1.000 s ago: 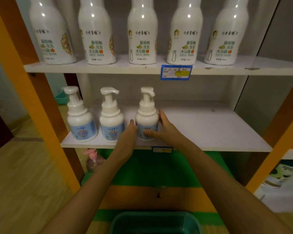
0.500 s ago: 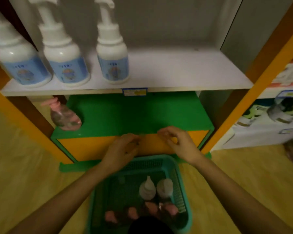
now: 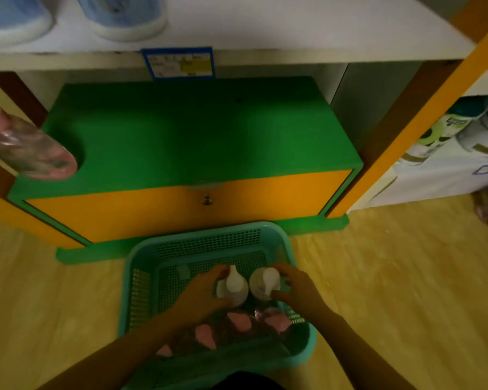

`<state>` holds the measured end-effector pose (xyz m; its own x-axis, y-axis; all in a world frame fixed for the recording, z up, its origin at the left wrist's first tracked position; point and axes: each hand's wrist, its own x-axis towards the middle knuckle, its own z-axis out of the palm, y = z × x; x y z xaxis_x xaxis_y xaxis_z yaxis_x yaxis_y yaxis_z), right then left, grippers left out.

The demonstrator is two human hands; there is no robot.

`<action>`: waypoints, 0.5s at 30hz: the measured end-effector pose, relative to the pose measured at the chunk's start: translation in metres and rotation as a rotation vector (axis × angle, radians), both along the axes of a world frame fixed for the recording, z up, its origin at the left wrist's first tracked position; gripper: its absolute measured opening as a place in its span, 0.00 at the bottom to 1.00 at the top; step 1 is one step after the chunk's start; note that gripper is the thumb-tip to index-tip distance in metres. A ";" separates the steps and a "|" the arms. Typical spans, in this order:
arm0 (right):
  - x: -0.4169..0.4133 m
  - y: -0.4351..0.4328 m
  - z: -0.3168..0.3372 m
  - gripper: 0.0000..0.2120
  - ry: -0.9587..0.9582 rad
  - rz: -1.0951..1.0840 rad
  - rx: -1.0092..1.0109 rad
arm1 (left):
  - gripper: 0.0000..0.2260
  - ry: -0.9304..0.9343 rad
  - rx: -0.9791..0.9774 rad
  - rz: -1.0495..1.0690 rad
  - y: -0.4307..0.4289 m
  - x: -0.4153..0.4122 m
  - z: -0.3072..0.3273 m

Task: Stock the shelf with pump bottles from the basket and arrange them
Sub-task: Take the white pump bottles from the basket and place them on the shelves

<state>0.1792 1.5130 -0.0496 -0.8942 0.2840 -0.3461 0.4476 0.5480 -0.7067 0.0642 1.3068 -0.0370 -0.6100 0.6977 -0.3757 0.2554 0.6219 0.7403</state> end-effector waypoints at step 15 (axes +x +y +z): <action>-0.012 -0.008 0.019 0.18 0.163 -0.091 -0.053 | 0.25 -0.074 0.138 0.230 0.009 0.010 0.012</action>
